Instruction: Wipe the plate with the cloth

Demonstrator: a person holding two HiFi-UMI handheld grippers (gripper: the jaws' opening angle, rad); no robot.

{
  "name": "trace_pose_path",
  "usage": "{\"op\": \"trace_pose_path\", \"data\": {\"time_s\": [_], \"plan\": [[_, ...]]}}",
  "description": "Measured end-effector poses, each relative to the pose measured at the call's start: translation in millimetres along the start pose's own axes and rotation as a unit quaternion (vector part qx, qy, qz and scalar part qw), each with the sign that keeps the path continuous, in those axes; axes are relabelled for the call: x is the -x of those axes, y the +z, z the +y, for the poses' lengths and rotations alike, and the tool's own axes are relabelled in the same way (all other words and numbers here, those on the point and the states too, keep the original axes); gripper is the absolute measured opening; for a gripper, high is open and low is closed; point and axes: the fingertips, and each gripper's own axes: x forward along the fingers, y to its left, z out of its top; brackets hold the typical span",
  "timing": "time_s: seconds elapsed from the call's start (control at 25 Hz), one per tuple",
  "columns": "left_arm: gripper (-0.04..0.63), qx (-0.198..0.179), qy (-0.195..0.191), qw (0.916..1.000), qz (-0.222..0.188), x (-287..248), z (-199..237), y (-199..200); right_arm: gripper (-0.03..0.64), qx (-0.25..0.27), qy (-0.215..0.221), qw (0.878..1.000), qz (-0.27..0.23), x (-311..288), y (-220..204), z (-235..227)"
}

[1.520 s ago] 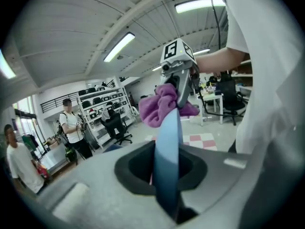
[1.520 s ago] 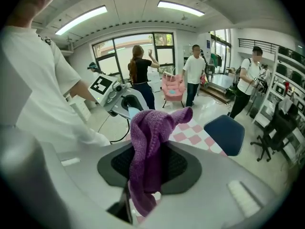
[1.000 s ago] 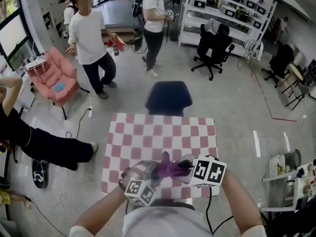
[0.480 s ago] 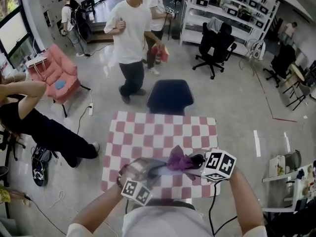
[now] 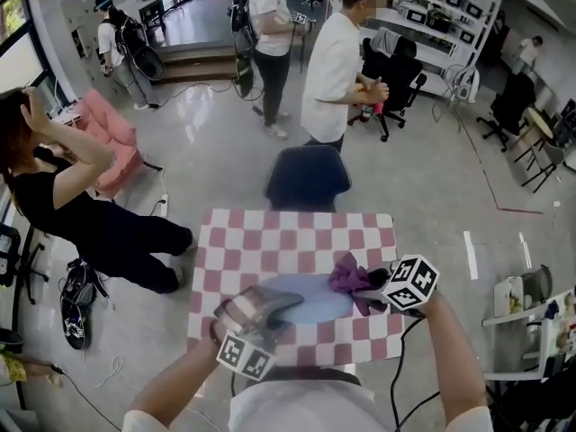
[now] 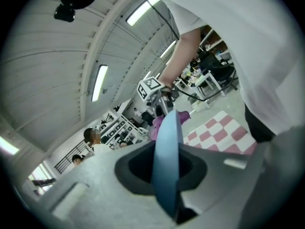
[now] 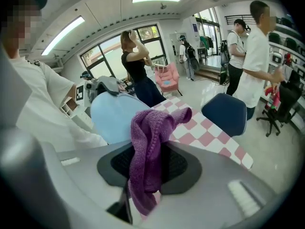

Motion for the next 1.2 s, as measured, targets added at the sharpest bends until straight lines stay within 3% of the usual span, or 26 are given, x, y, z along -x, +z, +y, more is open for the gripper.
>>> {"op": "trace_pose_path", "data": {"time_s": [0.2,0.4,0.52,0.8,1.04,1.2], "plan": [[0.037,-0.033,-0.008,0.9993,-0.018,1.4,2.4,16.0,0.123,0.017,0.013,0.999,0.034,5.1,-0.6,-0.3],[0.037,-0.058,-0.027,0.9977,-0.023,-2.9,-0.6,20.7,0.12,0.094,0.026,0.99,0.105,5.2,2.3,14.2],[0.037,-0.082,-0.044,0.9953,-0.025,-5.2,-7.3,22.8,0.12,0.129,0.065,0.981,0.127,3.4,8.8,33.4],[0.037,-0.118,-0.069,0.9897,-0.042,-13.2,-21.8,30.5,0.12,0.151,0.18,0.967,0.097,-1.7,41.3,77.9],[0.037,-0.116,-0.068,0.9899,-0.046,-20.1,-19.2,32.1,0.12,0.156,0.198,0.964,0.087,-1.9,57.9,78.8],[0.037,-0.111,-0.064,0.9903,-0.053,-22.7,-19.6,36.8,0.12,0.135,0.221,0.965,0.038,2.2,72.8,80.2]]}}
